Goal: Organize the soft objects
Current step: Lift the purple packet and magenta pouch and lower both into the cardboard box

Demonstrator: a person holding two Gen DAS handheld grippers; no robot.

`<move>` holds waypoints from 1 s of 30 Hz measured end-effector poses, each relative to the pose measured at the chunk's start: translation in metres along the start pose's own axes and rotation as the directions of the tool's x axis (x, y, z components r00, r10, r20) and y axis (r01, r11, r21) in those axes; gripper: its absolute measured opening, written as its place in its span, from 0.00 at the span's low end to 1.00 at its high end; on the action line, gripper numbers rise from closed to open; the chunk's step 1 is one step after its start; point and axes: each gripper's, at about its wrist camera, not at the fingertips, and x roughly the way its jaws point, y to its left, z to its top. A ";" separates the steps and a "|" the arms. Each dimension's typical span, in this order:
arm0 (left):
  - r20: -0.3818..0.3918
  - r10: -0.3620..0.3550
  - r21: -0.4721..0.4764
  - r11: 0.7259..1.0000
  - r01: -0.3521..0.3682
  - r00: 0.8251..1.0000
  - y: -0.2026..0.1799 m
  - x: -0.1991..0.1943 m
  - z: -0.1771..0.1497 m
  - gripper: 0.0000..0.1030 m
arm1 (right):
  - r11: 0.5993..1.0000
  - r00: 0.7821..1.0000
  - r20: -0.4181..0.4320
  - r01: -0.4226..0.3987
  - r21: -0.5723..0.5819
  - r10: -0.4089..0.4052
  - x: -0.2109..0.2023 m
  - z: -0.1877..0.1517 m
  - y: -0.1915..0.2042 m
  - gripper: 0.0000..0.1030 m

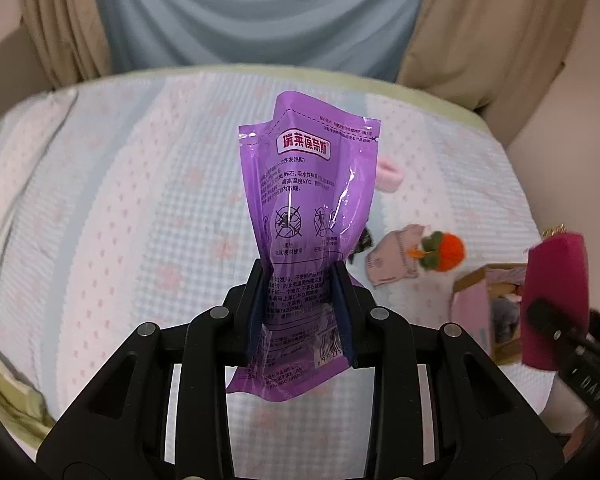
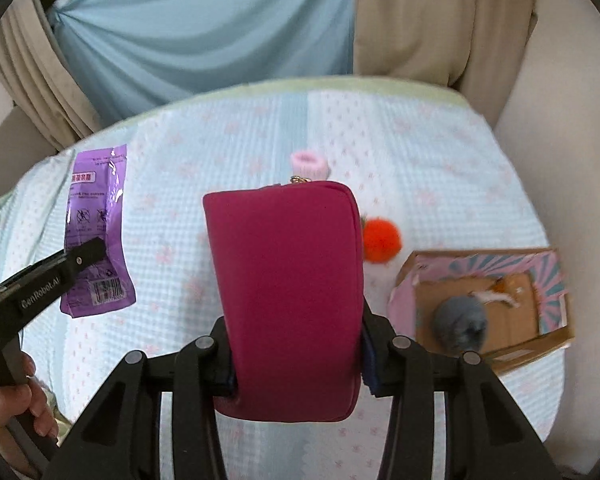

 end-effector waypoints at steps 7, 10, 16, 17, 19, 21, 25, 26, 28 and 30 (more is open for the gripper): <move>0.048 -0.053 -0.011 0.999 0.054 0.997 -0.053 -0.068 0.000 0.27 | 0.999 0.998 0.054 -0.032 -0.007 0.033 -0.066 0.013 -0.044 0.40; 0.061 -0.084 0.031 0.996 0.083 0.995 -0.091 -0.084 0.000 0.27 | 1.000 0.997 0.077 -0.019 -0.002 0.019 -0.093 0.014 -0.071 0.40; 0.073 -0.160 0.086 0.984 0.153 0.984 -0.173 -0.092 0.003 0.27 | 0.999 0.996 0.092 0.017 0.032 -0.020 -0.120 0.011 -0.136 0.40; 0.073 -0.170 0.099 0.982 0.162 0.983 -0.186 -0.092 0.003 0.27 | 0.999 0.995 0.093 0.023 0.038 -0.027 -0.122 0.010 -0.146 0.40; 0.065 -0.191 0.127 0.975 0.182 0.979 -0.213 -0.091 0.001 0.27 | 0.997 0.995 0.092 0.038 0.060 -0.044 -0.126 0.007 -0.169 0.40; 0.052 -0.211 0.144 0.969 0.202 0.976 -0.234 -0.089 0.000 0.27 | 0.995 0.995 0.088 0.048 0.083 -0.055 -0.126 0.005 -0.189 0.40; 0.008 -0.240 0.180 0.955 0.235 0.971 -0.279 -0.075 -0.009 0.27 | 0.990 0.994 0.074 0.074 0.120 -0.083 -0.123 0.004 -0.232 0.40; -0.005 -0.243 0.187 0.953 0.239 0.970 -0.289 -0.070 -0.012 0.27 | 0.989 0.994 0.070 0.078 0.129 -0.088 -0.121 0.005 -0.241 0.40; -0.041 -0.243 0.206 0.947 0.246 0.969 -0.311 -0.056 -0.018 0.27 | 0.986 0.993 0.062 0.090 0.144 -0.100 -0.116 0.006 -0.258 0.40; -0.075 -0.239 0.220 0.943 0.250 0.968 -0.329 -0.041 -0.025 0.27 | 0.983 0.993 0.047 0.103 0.154 -0.111 -0.107 0.007 -0.276 0.40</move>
